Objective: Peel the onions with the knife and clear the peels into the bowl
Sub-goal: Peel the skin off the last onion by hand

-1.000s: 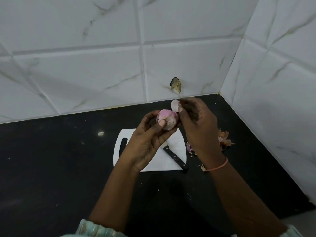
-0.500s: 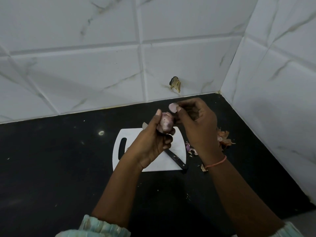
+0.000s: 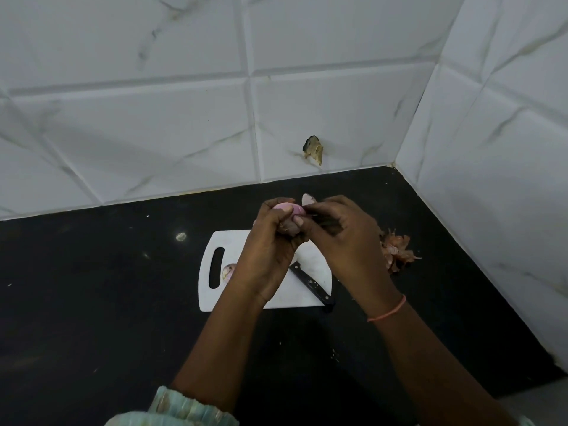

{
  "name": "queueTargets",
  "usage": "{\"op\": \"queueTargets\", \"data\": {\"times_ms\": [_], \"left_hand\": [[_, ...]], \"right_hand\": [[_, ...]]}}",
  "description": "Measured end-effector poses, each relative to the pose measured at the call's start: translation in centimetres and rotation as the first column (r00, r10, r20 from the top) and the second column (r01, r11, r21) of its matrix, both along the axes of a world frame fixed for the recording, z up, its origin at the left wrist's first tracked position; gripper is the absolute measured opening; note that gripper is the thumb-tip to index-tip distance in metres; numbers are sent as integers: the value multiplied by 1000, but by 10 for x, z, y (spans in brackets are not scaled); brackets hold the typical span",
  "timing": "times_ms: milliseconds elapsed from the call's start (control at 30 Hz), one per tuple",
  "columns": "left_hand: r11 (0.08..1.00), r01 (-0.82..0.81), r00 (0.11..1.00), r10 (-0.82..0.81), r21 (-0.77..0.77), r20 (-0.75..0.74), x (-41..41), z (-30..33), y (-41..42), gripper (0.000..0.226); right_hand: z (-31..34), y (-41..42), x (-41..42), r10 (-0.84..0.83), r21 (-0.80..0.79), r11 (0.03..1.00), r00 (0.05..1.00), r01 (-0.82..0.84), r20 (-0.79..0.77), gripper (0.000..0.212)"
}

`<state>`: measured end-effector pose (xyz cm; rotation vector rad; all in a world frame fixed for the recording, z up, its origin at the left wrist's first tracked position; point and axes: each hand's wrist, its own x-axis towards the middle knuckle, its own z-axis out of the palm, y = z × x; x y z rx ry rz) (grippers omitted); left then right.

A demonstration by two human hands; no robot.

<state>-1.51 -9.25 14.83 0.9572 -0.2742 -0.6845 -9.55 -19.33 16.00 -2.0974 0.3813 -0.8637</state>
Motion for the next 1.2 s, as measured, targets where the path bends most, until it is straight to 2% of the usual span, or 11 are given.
{"op": "queueTargets", "data": {"times_ms": [233,433,533,600,700,733,767,833,867,1067,1200], "left_hand": [[1000,3,1000,-3,-7,29,-5,-1,-2,27],[935,139,982,-172,326,75,0,5,2,71],[966,117,990,-131,231,46,-2,2,3,56],[983,107,994,-101,152,-46,-3,2,5,59],[995,86,976,-75,46,-203,-2,-1,6,41],[997,73,968,-66,21,-241,-1,-2,6,36],[998,61,957,-59,-4,-284,1,-1,7,36],[997,54,921,-73,-62,-384,3,1,7,48],[995,57,901,-87,-83,-425,4,0,7,52],[969,135,764,-236,-209,-601,5,-1,7,50],[973,173,836,-227,-151,-500,6,0,5,42]], "right_hand": [[-2,-3,-1,-47,-137,989,994,60,95,13],[0,-4,2,-66,-189,978,989,91,136,10],[2,-3,4,-60,94,994,994,51,96,7],[1,-3,5,-79,390,919,996,55,46,9],[-5,-16,7,-146,851,525,987,19,68,14],[-12,-25,7,-175,842,533,985,83,14,16],[-24,-35,5,-196,740,643,977,195,-87,17],[-48,-51,-2,-273,343,868,921,360,-277,17],[-56,-56,-7,-319,189,903,897,386,-308,16],[-88,-74,-19,-352,-148,936,841,320,-410,29],[-70,-59,-16,-319,-162,947,883,278,-344,27]]}}
